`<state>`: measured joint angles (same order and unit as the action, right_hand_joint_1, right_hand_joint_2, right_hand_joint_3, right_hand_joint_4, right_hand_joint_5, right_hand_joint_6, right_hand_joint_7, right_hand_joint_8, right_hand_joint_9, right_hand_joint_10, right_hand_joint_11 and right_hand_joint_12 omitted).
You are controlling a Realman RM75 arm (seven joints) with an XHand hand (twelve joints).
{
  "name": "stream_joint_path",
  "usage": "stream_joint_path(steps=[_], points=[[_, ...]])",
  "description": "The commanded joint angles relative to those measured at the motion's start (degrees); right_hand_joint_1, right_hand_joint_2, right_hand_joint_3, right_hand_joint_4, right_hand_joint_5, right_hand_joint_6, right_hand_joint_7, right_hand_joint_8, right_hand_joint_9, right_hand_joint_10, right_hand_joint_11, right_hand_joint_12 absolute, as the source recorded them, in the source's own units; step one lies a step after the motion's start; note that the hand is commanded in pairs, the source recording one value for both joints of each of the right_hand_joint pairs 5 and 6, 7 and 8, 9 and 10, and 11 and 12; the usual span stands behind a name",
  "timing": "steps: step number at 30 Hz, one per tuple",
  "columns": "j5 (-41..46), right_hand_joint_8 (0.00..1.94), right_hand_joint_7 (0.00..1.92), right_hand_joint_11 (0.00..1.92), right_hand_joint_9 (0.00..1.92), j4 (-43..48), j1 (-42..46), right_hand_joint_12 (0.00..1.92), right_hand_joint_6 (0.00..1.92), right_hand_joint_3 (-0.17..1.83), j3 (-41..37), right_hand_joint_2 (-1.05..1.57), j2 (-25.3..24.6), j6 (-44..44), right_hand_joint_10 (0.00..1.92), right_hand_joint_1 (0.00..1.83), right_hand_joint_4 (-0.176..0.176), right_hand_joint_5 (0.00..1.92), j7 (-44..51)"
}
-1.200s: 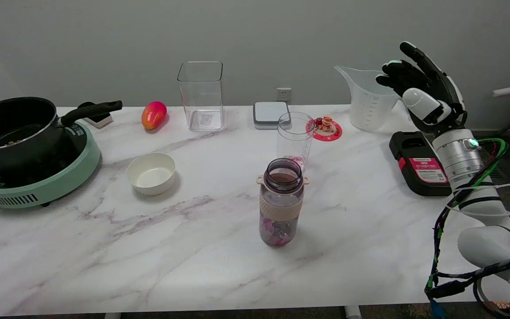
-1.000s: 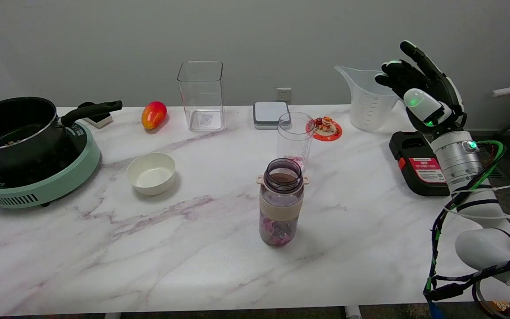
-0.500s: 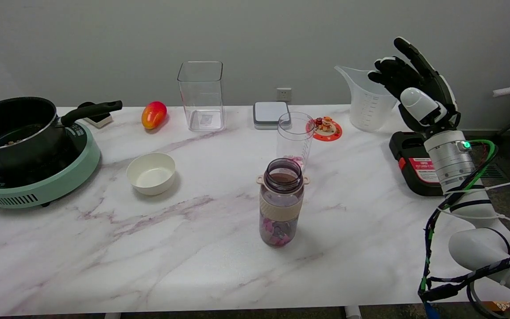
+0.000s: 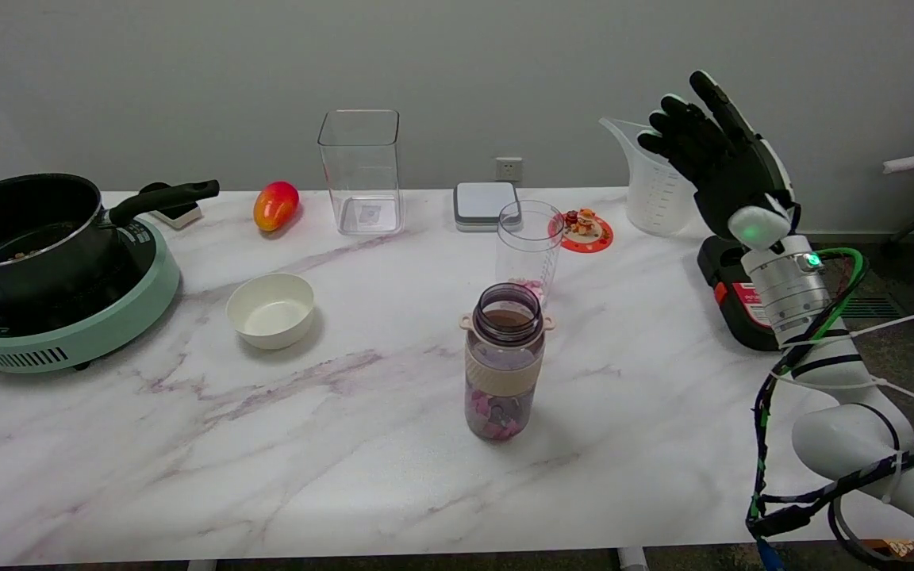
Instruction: Pick up the measuring cup.
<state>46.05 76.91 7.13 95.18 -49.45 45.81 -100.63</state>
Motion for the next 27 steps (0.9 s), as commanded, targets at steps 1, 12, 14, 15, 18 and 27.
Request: stream_joint_path(steps=[1,12,14,15,18,27], points=[[-3.7,0.35,0.35,0.58,0.43,-9.7,-7.8,0.58,0.12,0.96,4.4,-0.96,-0.6,-1.3,0.43,1.16,0.000,0.12,-0.4],[-7.8,0.29,0.29,0.53,0.37,-21.3,-19.5,0.53,0.08,0.96,14.5,-0.97,-0.9,-2.7,0.37,1.20,0.000,0.08,-0.4],[-7.8,0.28,0.28,0.51,0.36,-23.0,-21.7,0.51,0.06,0.99,16.7,-0.98,-1.4,-2.5,0.36,1.20,0.000,0.06,-0.5],[-7.8,0.28,0.28,0.51,0.35,-23.5,-22.3,0.51,0.06,1.00,17.0,-0.98,-1.7,-2.3,0.35,1.20,0.000,0.06,-0.5],[-7.8,0.27,0.27,0.46,0.33,-25.4,-23.5,0.46,0.02,1.03,17.8,-1.00,-3.1,-2.0,0.33,1.20,0.000,0.02,-0.6],[-8.0,0.29,0.29,0.41,0.33,-31.8,-26.9,0.41,0.00,1.07,20.5,-1.05,-6.5,-0.8,0.33,1.22,0.000,0.00,-4.5]])
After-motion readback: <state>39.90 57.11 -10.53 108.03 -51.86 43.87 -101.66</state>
